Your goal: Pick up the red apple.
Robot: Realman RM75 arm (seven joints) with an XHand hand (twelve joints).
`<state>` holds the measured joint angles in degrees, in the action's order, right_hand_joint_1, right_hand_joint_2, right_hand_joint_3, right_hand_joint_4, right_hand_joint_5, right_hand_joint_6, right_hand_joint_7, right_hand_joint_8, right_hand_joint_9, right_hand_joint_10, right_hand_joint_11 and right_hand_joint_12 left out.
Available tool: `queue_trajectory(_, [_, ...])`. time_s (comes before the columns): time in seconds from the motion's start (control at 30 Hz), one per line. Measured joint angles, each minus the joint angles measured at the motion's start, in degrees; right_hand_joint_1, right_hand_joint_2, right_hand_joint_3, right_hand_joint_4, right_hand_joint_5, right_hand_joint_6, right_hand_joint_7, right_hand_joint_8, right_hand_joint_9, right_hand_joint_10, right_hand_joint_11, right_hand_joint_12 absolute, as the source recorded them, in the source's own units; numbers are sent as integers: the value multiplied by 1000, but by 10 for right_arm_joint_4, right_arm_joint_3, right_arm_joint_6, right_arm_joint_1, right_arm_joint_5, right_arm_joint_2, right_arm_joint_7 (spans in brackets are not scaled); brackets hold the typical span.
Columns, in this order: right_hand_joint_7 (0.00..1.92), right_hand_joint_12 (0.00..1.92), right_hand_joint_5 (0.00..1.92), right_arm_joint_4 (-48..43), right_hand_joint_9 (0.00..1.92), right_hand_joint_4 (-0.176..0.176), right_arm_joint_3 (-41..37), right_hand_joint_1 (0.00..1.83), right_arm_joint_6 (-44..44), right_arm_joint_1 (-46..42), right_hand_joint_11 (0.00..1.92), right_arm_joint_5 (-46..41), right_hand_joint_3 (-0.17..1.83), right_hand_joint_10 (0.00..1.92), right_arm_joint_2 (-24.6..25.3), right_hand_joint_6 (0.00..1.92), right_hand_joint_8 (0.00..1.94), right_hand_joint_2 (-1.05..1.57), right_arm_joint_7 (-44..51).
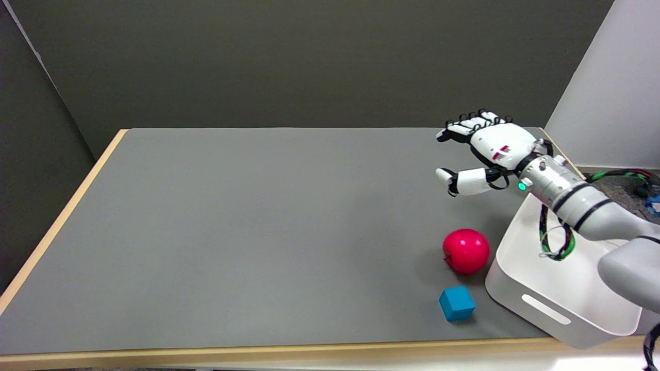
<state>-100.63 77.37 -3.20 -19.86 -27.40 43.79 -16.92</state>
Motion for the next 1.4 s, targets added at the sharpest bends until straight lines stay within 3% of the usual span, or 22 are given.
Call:
queue_trajectory(0.23, [335, 1103, 304, -12, 242, 131, -46, 295, -32, -49, 105, -27, 937, 605, 10, 620, 372, 663, 46])
queue_trajectory(0.7, [363, 1117, 315, -24, 268, 142, -93, 295, -97, -98, 135, -53, 923, 629, 2, 651, 390, 677, 86])
queue_trajectory(1.07, [401, 1139, 347, -22, 290, 148, -67, 314, -187, -145, 155, -50, 920, 656, 5, 741, 425, 684, 96])
queue_trajectory(1.4, [584, 1257, 435, 13, 451, 163, 8, 321, -306, -194, 272, -34, 970, 862, 19, 882, 698, 646, 100])
